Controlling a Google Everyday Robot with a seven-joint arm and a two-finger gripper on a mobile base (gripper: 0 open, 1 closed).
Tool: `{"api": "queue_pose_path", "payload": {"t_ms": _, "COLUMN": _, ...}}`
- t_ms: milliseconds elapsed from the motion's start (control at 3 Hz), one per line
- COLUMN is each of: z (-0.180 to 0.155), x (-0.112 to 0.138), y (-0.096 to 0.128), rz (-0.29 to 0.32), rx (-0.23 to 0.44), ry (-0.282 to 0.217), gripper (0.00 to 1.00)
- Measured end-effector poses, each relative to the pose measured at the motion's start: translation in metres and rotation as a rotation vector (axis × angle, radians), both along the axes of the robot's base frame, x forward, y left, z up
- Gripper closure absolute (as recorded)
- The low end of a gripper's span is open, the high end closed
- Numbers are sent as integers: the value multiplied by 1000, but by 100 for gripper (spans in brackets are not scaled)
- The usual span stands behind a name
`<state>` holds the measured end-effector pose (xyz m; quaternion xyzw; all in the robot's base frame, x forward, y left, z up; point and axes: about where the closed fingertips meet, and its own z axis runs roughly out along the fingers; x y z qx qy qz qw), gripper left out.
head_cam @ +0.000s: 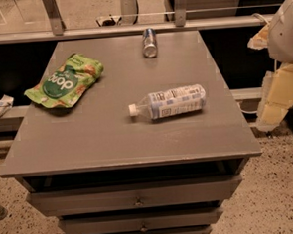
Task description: Place blue plastic bottle upright
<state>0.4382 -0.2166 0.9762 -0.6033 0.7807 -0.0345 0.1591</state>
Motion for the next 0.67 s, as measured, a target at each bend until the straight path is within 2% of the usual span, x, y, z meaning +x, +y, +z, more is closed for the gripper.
{"api": "queue_pose_path", "payload": {"t_ms": 333, "z": 1, "x": 1, "y": 1, "rz": 1, "rx": 2, "ry": -7, "gripper": 0}}
{"api": "queue_pose_path", "payload": {"t_ms": 667, "z": -9, "x": 23, "y": 27, "rz": 28, "rx": 51, "ry": -21, "gripper": 0}}
